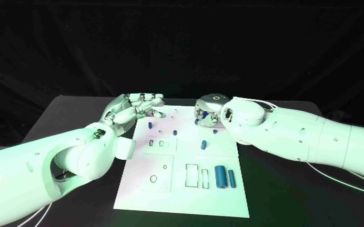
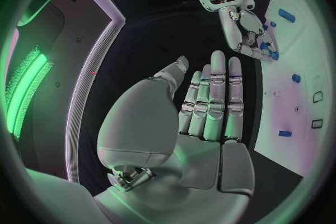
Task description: Assemble the parts on the task board
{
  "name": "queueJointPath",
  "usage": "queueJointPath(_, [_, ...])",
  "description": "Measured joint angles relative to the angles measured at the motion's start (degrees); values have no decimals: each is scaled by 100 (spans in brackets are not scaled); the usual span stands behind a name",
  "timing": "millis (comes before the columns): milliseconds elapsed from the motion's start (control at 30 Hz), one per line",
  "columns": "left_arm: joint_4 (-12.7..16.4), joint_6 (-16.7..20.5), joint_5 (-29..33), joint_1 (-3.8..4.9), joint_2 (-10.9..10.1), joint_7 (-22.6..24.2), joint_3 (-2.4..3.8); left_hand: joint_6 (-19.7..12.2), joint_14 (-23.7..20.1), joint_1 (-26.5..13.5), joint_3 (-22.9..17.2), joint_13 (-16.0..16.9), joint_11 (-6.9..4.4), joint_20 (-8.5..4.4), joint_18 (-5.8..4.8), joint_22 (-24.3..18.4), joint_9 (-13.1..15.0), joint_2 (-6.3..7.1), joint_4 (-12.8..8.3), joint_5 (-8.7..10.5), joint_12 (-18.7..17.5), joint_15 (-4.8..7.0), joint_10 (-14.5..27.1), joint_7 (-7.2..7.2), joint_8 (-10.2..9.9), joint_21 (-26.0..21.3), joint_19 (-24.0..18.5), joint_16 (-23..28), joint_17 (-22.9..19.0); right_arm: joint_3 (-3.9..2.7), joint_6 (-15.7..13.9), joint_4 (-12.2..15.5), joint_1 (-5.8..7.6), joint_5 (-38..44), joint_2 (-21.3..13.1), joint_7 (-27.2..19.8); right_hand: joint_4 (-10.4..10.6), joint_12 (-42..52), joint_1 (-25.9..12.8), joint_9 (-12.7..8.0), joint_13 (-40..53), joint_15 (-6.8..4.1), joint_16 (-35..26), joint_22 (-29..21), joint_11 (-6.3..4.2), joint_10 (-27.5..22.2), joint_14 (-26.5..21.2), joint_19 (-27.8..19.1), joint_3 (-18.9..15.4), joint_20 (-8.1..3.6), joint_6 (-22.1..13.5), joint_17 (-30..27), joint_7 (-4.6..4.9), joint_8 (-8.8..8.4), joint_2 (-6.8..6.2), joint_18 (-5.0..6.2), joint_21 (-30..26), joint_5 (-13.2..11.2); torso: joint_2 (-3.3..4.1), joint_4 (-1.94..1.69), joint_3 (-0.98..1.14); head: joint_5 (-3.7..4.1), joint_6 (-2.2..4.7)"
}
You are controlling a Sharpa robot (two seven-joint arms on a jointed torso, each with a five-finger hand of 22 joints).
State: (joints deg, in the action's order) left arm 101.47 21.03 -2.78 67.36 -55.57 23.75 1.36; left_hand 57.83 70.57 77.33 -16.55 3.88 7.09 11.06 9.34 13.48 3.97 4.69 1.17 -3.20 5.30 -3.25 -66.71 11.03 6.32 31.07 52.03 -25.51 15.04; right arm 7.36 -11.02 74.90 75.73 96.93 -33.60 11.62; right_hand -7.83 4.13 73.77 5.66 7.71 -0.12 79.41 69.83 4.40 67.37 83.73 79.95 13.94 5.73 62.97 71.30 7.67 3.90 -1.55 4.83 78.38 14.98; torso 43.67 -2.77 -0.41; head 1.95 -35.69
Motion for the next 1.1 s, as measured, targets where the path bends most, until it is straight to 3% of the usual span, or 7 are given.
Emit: queueJointPath(1100, [17, -3, 11, 39, -37, -42, 0, 0, 1, 1, 0, 0, 0, 0, 0, -2, 0, -1, 0, 0, 0, -1, 0, 0, -24, 22, 0, -22, 16, -5, 94, -94, 1, -17, 79, -22, 184, 0, -79, 42, 20, 0, 41, 36, -30, 114, 0, -23, 294, 23, 96, 32, -15, -2, -77, 0, 0, 0, 57, 6, -12, -18, -38])
